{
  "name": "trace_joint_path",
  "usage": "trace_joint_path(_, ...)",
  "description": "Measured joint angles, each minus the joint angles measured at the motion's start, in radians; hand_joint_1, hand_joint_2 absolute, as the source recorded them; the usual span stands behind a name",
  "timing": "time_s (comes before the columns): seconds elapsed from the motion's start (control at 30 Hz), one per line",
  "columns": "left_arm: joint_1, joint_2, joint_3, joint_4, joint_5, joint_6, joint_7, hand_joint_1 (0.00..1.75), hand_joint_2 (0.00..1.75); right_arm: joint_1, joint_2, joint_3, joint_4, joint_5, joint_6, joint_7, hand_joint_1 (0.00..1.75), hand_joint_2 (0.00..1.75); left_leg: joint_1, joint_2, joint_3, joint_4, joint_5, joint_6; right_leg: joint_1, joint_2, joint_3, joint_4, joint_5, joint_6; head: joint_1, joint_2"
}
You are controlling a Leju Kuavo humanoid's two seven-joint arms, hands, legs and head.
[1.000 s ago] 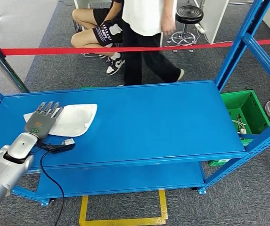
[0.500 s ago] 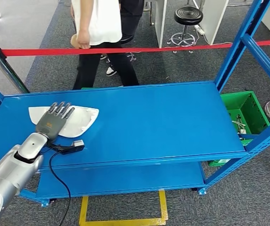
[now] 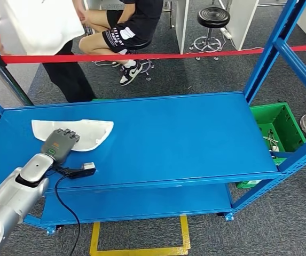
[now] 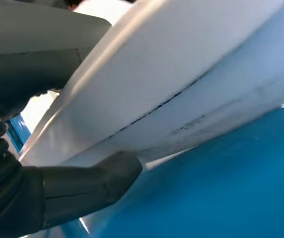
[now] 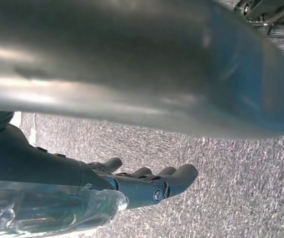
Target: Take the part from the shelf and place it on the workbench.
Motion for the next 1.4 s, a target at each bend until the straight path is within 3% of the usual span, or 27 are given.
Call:
trace_joint_path(0.4, 0.021, -0.012, 0.041, -0.014, 0.064, 0.019, -0.042, 1.75, 1.75, 0.000, 0.000, -0.015, 0.000, 0.000, -0.009, -0.006, 0.00, 0.00, 0.000, 0.000, 0.000, 0.000, 0.000, 0.000, 0.000, 0.000, -0.001, 0.000, -0.001, 0.001, 0.000, 0.000)
trace_joint_path(0.5, 0.036, -0.027, 0.079, -0.030, 0.191, 0.031, -0.108, 1.75, 1.75, 0.000, 0.000, -0.020, 0.000, 0.001, -0.010, 0.006, 0.00, 0.00, 0.000, 0.000, 0.000, 0.000, 0.000, 0.000, 0.000, 0.000, -0.001, 0.000, -0.001, 0.001, 0.000, 0.000)
trace_joint_path(0.63, 0.100, -0.071, 0.165, -0.113, 0.473, 0.051, -0.280, 1.75, 1.75, 0.000, 0.000, -0.025, 0.000, 0.001, -0.011, 0.012, 0.00, 0.00, -0.001, 0.000, -0.001, 0.000, -0.001, 0.001, -0.002, 0.001, -0.003, 0.000, -0.001, 0.001, 0.000, 0.000)
trace_joint_path(0.73, 0.140, -0.097, 0.217, -0.178, 0.582, 0.047, -0.350, 1.75, 1.75, 0.000, 0.000, -0.026, 0.000, 0.002, -0.011, 0.014, 0.00, 0.00, -0.002, 0.000, -0.001, 0.000, -0.001, 0.002, -0.002, 0.001, -0.003, -0.001, -0.001, 0.001, 0.000, 0.000)
trace_joint_path(0.8, 0.166, -0.113, 0.247, -0.218, 0.705, 0.016, -0.423, 1.75, 1.75, 0.001, 0.000, -0.026, 0.000, 0.003, -0.010, 0.012, 0.00, 0.00, -0.002, 0.001, -0.002, 0.000, -0.002, 0.002, -0.002, 0.001, -0.001, -0.001, -0.001, 0.001, 0.000, 0.000)
trace_joint_path(0.9, 0.220, -0.152, 0.320, -0.328, 1.068, -0.112, -0.582, 1.75, 1.75, 0.003, 0.000, -0.026, 0.000, 0.007, -0.008, -0.003, 0.00, 0.00, -0.002, 0.001, -0.003, 0.000, -0.002, 0.002, -0.003, 0.002, 0.000, -0.001, -0.001, 0.001, 0.000, 0.000)
trace_joint_path(1.03, 0.271, -0.203, 0.458, -0.522, 1.433, -0.319, -0.626, 1.75, 1.75, 0.006, 0.000, -0.026, 0.000, 0.011, -0.013, -0.014, 0.00, 0.00, -0.002, 0.001, -0.004, 0.000, -0.002, 0.002, -0.003, 0.003, -0.001, -0.001, -0.001, 0.002, 0.000, 0.000)
trace_joint_path(1.2, 0.302, -0.244, 0.568, -0.683, 1.525, -0.400, -0.626, 1.75, 1.75, 0.005, 0.000, -0.026, 0.000, 0.011, -0.018, -0.001, 0.00, 0.00, -0.002, 0.001, -0.004, 0.000, -0.003, 0.002, -0.002, 0.002, -0.005, -0.001, -0.003, 0.003, 0.000, 0.000)
trace_joint_path(1.4, 0.316, -0.270, 0.617, -0.777, 1.536, -0.408, -0.626, 1.75, 1.75, 0.005, 0.000, -0.027, 0.000, 0.011, -0.018, 0.003, 0.00, 0.00, -0.002, 0.001, -0.004, 0.000, -0.003, 0.003, -0.003, 0.001, -0.005, -0.001, -0.003, 0.003, 0.000, 0.000)
